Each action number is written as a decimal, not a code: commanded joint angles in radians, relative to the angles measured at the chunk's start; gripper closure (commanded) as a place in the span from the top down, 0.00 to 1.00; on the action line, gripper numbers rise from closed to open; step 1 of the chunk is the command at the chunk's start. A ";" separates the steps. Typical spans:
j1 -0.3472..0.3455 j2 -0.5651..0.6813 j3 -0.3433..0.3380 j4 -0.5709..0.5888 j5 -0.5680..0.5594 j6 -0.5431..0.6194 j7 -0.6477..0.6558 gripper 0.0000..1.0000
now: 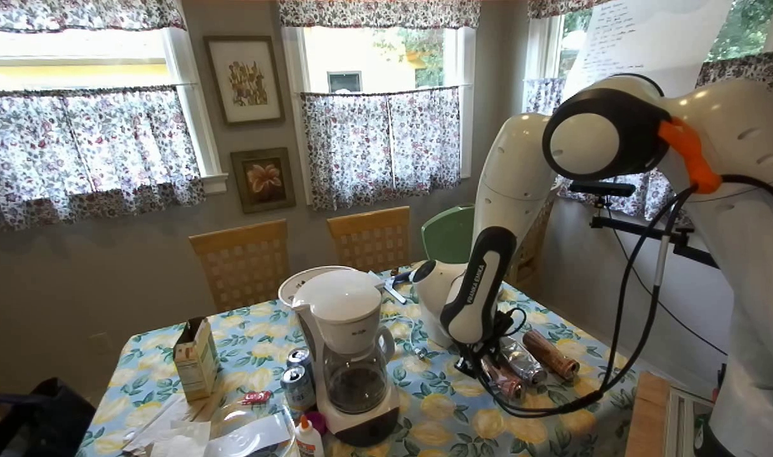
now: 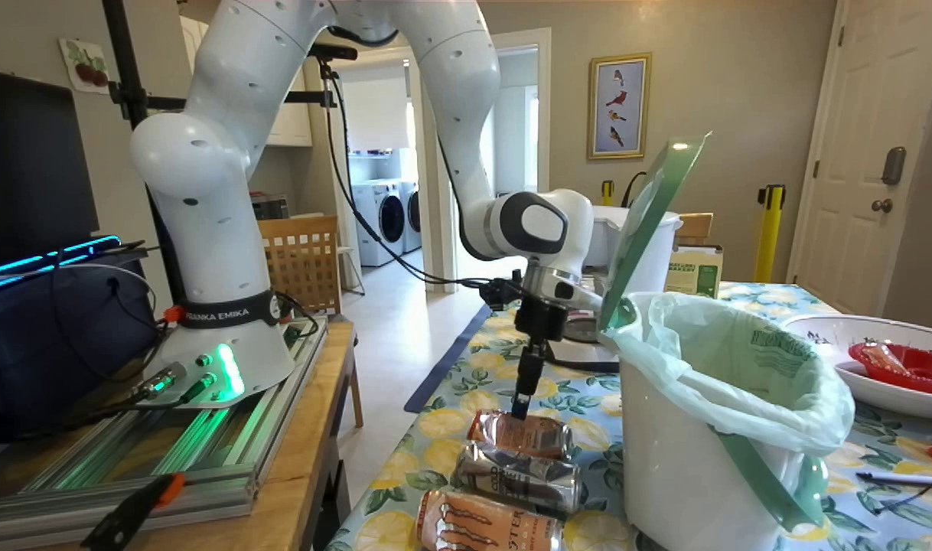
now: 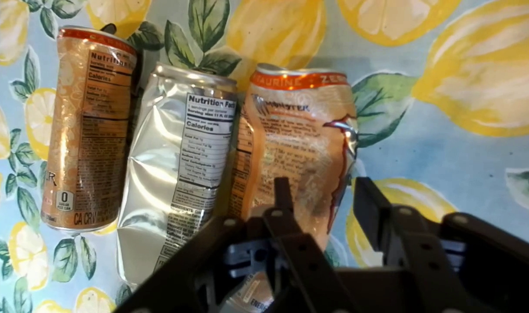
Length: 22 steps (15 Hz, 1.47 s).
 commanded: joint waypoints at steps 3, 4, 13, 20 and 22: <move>0.021 0.023 -0.018 0.021 -0.030 -0.020 0.034 0.82; 0.020 0.023 -0.019 0.021 -0.030 -0.022 0.032 0.86; 0.004 0.017 -0.008 0.024 -0.012 -0.060 0.014 0.06; -0.024 -0.009 0.016 0.027 0.015 -0.087 -0.014 0.00; -0.035 -0.040 0.031 0.015 0.037 -0.088 -0.024 0.01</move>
